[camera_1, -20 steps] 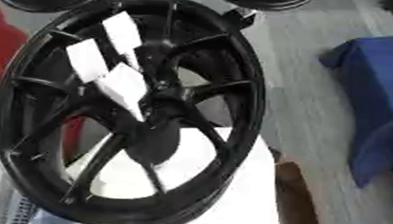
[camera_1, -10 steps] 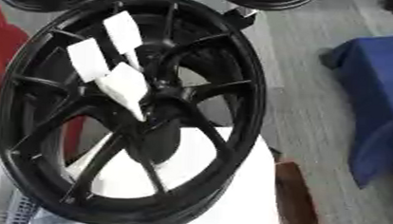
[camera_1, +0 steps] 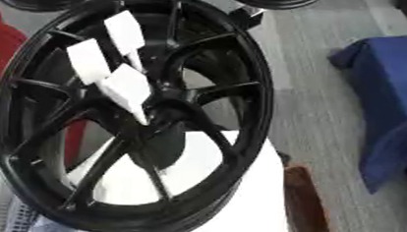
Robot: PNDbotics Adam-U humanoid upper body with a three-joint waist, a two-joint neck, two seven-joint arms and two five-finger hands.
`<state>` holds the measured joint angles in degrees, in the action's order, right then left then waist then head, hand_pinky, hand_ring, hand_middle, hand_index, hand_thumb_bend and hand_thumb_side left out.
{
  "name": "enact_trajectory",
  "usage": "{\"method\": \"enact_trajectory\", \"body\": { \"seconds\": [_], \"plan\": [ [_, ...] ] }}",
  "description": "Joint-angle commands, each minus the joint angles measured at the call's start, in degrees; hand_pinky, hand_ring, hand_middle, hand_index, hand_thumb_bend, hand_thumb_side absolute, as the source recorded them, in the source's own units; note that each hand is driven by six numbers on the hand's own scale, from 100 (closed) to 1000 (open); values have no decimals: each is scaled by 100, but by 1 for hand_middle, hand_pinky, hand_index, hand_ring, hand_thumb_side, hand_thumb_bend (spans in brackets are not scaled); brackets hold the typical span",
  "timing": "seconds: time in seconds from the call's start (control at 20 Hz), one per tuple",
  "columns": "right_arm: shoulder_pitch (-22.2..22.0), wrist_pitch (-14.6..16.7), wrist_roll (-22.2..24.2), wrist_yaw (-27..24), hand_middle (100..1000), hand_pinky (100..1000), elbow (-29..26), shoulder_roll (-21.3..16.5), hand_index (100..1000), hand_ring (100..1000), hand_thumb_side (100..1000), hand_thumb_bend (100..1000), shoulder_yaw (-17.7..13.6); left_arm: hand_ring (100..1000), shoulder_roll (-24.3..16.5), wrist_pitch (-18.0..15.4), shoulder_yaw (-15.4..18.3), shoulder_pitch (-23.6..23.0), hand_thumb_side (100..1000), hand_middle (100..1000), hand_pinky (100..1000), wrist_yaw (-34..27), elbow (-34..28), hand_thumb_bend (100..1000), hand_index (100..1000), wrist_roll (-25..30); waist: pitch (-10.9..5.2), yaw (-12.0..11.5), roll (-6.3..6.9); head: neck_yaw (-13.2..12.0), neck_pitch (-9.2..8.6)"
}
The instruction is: Pull the pin out of the wheel hub.
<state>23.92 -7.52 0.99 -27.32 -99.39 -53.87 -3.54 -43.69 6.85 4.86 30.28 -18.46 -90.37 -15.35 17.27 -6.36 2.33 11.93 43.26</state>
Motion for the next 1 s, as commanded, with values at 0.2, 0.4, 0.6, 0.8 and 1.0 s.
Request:
{"method": "enact_trajectory", "body": {
  "seconds": [0.2, 0.4, 0.6, 0.8, 1.0],
  "plan": [
    [-107, 66, -65, 75, 698, 942, -204, -253, 764, 708, 380, 121, -165, 774, -939, -244, -128, -16, 663, 681, 767, 584, -160, 502, 763, 821, -83, 25, 7, 32, 19],
    [-141, 62, -95, 79, 698, 942, -248, -249, 764, 708, 380, 121, -180, 774, -988, -293, -92, -20, 663, 681, 767, 743, -144, 502, 763, 1086, -76, 27, 9, 31, 19],
    [-249, 89, -128, 127, 696, 942, -331, -319, 763, 707, 379, 122, -220, 782, -1266, -469, -361, -21, 666, 706, 788, 929, -412, 502, 797, 1285, -24, 97, 79, 167, -14],
    [-361, 85, -178, 174, 696, 942, -376, -364, 763, 707, 381, 123, -265, 785, -1856, -625, -946, 57, 665, 716, 799, 1292, -656, 497, 810, 1649, -16, 126, 78, 183, -24],
    [-407, 73, -189, 215, 696, 941, -394, -392, 763, 708, 384, 124, -270, 785, -2346, -907, -1320, 141, 687, 724, 808, 1664, -630, 485, 820, 2020, 0, 193, 91, 138, -45]
  ]
}}
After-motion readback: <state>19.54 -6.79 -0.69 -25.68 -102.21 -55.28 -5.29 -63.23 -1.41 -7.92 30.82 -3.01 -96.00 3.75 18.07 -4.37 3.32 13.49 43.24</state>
